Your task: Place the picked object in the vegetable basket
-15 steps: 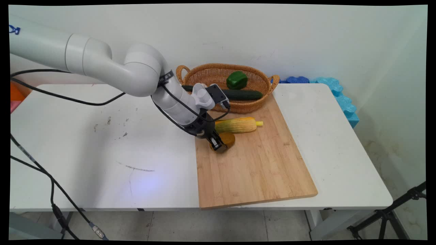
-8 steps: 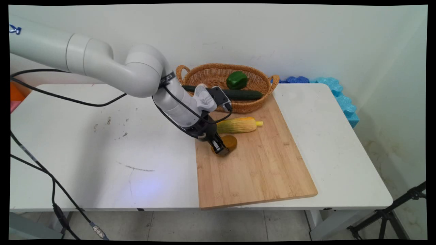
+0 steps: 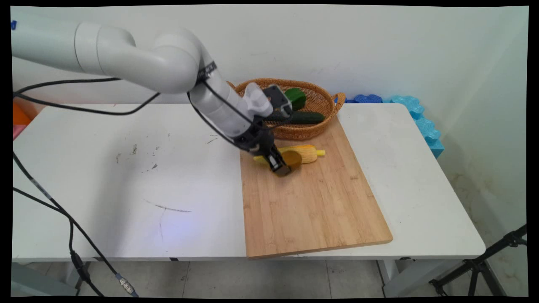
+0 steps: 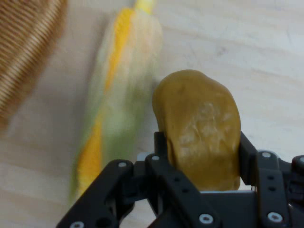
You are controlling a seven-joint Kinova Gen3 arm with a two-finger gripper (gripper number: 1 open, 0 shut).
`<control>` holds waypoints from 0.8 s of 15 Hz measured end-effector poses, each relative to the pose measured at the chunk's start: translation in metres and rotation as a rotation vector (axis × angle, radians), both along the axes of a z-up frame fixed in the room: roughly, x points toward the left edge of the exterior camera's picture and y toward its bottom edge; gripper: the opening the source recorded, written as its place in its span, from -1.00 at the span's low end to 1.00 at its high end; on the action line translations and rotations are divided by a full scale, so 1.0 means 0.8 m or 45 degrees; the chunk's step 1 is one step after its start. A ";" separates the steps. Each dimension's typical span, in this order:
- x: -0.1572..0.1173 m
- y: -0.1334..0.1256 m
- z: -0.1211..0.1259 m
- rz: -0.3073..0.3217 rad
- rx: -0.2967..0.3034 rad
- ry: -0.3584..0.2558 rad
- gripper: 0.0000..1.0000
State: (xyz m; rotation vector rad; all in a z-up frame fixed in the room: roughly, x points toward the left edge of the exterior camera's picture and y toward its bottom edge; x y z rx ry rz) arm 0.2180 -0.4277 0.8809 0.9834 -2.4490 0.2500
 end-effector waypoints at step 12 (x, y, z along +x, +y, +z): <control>0.054 -0.084 0.073 0.075 -0.157 -0.029 -1.00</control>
